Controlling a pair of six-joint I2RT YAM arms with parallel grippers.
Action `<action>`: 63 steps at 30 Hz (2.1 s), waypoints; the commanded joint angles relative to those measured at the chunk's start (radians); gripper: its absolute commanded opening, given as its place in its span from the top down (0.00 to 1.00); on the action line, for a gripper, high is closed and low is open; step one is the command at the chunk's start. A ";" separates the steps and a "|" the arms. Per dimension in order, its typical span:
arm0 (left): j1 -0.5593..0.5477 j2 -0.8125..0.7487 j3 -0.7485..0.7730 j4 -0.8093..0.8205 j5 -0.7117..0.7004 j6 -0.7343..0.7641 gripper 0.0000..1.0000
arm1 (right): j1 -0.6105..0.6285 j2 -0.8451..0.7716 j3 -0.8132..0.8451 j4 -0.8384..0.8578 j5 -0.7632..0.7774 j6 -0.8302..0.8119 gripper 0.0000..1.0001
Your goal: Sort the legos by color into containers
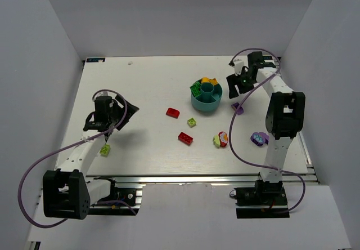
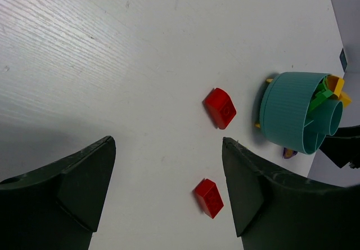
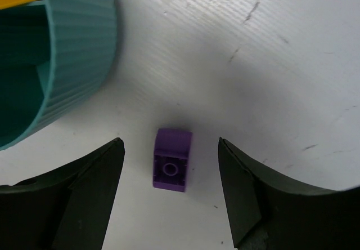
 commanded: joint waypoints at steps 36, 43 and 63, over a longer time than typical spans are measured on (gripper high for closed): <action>0.025 -0.031 -0.077 0.086 0.048 -0.011 0.14 | 0.071 0.002 -0.177 0.054 0.224 0.004 0.60; 0.026 -0.057 -0.071 0.115 0.074 0.005 0.14 | 0.053 -0.106 -0.210 0.109 0.193 0.031 0.86; 0.026 -0.103 -0.077 0.235 0.140 0.008 0.14 | 0.015 -0.384 -0.571 0.919 -0.703 0.066 1.00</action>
